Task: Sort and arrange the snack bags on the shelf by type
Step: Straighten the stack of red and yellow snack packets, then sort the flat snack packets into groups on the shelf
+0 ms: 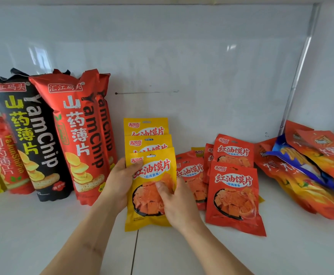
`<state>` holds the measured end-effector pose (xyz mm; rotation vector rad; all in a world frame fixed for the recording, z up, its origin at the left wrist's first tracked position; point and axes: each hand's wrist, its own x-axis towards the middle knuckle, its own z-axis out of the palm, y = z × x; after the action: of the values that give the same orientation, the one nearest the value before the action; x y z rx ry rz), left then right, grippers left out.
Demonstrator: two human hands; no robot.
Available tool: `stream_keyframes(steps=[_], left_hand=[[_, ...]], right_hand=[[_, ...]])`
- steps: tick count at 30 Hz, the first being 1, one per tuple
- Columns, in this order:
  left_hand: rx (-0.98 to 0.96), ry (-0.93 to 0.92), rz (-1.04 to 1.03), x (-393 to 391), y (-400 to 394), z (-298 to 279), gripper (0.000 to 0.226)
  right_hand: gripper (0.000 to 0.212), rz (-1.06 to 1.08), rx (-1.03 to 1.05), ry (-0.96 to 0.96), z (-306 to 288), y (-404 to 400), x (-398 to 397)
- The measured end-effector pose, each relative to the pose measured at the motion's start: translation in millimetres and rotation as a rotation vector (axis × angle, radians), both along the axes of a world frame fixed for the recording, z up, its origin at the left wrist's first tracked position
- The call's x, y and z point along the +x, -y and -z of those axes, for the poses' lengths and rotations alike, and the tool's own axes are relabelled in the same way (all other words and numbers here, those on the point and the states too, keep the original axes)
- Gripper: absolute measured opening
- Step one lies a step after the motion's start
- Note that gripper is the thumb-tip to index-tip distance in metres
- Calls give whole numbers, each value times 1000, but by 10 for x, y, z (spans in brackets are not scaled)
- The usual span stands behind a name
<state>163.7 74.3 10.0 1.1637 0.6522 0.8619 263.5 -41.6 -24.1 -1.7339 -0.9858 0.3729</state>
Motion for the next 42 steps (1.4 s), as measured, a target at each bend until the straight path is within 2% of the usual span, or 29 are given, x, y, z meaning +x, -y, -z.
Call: stream_keyframes(steps=[6,14,21,28,36,39,42], left_hand=[[95,-183,-93,-108,-265,156,23],[317,-478,-282,-76,-405,326,20],[481,-702,-329,-33,-386,346,29],[666,-951,-333,23,-267,325,51],[961,-940,-505,105,-200,340,64],[1073,-852,-571,135,-151,289,57],[1166,-737,-529,201,1,191,50]], right_hand=[[37,15,-110,45,34,-253,-182],[52,163,-359,386,157,-312,-210],[53,77,-346,363,162,-247,-161],[52,162,-367,482,176,-291,-238],[51,211,-270,403,136,-227,-156],[44,254,-249,475,52,-113,-44],[43,349,-228,566,-22,52,161]])
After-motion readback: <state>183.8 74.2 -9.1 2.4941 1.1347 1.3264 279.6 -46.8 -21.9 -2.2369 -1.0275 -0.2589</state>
